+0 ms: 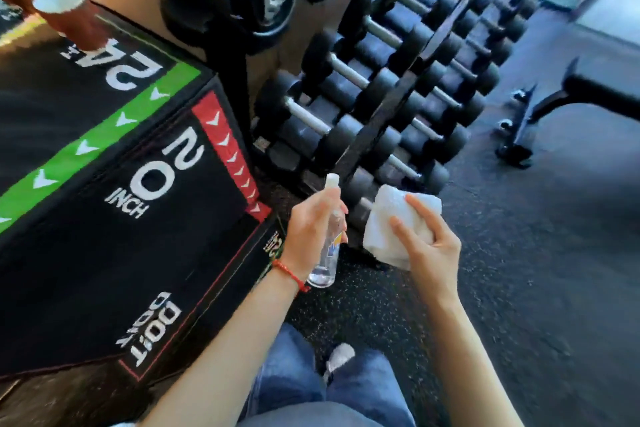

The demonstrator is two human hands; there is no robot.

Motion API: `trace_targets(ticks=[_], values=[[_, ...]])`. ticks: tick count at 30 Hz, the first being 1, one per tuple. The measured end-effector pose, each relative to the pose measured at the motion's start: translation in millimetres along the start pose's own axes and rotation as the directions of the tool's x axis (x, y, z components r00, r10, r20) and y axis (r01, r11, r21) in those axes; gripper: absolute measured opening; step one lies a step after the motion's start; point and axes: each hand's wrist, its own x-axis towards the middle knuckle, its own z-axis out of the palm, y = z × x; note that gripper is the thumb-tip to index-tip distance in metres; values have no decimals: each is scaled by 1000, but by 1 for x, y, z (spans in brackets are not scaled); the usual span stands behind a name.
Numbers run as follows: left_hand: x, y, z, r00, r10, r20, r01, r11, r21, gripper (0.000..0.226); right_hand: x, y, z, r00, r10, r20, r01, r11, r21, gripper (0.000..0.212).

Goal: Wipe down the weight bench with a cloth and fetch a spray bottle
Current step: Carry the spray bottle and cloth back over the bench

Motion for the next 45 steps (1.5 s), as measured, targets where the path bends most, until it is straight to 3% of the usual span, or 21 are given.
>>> trace_targets(ticks=[8,16,21,27,31,38,42,45], values=[[-11,-31,121,926,-172,335,147,984,98,56,-21,28,-107,948,97,-304,-84,995,56,32],[-10,-54,202,747,-305,591,181,948,260,62,-49,42,-168,780,200,-593,-161,980,119,33],[-3,-70,249,558,-369,743,151,926,346,61,-65,47,-188,578,244,-779,-186,969,165,37],[-8,-90,300,316,-445,838,121,895,429,64,-91,59,-199,297,326,-898,-192,941,278,33],[-40,-109,327,127,-526,841,104,850,516,54,-125,67,-203,96,374,-923,-158,921,356,33],[-138,-148,369,-164,-596,786,-104,803,587,61,-205,81,-228,-241,403,-883,-32,906,423,32],[-199,-174,394,-271,-646,714,-291,762,579,70,-259,94,-253,-354,387,-851,-3,910,415,35],[-242,-187,411,-308,-680,665,-354,731,584,69,-294,102,-270,-447,382,-809,23,909,417,36]])
